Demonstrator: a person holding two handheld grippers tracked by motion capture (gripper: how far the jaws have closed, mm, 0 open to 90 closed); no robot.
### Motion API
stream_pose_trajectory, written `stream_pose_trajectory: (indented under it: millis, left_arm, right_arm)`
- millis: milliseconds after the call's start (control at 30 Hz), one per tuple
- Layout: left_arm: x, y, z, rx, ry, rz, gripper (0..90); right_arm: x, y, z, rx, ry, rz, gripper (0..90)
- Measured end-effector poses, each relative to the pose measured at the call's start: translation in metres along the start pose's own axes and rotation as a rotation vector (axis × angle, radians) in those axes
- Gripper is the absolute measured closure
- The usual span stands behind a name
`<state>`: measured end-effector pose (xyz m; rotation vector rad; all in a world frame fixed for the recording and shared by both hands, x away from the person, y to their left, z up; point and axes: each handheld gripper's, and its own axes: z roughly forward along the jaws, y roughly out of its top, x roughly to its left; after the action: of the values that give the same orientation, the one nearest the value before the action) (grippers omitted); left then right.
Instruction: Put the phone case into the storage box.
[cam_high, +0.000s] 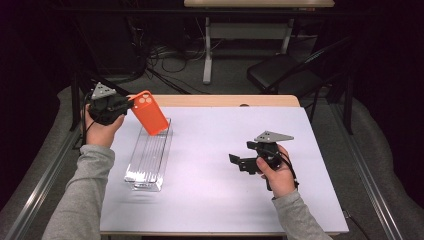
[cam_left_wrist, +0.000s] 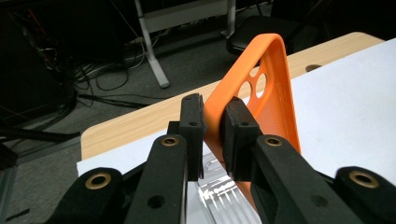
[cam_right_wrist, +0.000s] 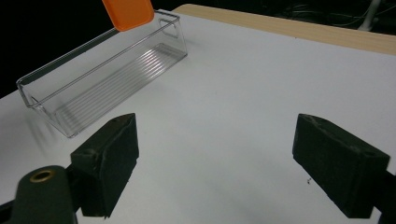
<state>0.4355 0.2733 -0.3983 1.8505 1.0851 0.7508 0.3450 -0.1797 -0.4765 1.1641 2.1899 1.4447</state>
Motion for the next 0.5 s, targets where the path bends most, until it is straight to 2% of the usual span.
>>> stream_pose_trajectory:
  millis: [367,500]
  left_arm:
    - [-0.006,0.000,0.013,0.015,0.024,0.049,79.9]
    - [-0.008,0.000,0.017,0.024,0.036,0.097,79.9]
  right_arm:
    - [0.000,0.000,-0.001,-0.003,-0.002,0.004,14.4]
    - [-0.001,0.000,-0.001,-0.003,-0.003,0.003,14.4]
